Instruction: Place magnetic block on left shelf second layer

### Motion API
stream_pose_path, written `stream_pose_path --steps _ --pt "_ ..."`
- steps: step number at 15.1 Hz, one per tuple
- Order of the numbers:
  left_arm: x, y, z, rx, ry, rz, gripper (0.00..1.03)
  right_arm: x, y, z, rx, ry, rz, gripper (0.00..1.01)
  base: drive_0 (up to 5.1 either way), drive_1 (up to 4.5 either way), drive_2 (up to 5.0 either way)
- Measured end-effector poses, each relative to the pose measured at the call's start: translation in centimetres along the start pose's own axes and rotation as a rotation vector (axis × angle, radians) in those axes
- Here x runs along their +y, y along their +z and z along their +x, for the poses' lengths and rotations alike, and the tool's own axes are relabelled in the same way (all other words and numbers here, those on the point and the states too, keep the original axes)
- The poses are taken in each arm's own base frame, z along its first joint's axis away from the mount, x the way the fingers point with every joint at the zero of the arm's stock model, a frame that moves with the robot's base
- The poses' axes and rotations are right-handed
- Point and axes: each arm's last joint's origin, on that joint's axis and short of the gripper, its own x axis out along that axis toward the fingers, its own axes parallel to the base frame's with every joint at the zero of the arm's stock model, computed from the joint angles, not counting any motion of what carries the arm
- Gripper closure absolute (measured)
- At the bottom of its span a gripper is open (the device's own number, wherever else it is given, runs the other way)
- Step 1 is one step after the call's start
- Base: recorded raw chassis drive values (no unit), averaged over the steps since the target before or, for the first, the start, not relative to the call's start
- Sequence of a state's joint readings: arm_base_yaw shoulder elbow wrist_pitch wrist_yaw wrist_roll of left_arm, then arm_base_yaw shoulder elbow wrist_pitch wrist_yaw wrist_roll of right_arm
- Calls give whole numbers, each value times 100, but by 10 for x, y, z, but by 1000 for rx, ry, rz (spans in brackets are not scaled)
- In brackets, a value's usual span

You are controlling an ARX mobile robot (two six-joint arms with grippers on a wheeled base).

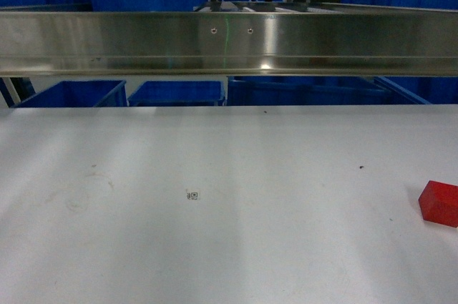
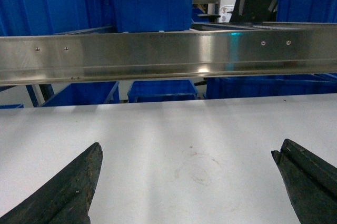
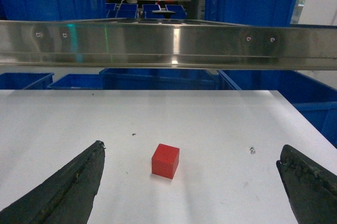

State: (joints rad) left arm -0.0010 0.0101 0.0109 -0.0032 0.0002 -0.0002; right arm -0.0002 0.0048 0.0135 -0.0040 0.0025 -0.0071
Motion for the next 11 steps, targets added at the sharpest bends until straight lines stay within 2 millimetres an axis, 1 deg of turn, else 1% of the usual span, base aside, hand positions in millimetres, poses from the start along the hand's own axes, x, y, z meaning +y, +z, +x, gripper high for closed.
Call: stream_pose_path --steps 11 --pt "0 0 0 0 0 0 5 0 0 0 0 0 0 3 0 0 0"
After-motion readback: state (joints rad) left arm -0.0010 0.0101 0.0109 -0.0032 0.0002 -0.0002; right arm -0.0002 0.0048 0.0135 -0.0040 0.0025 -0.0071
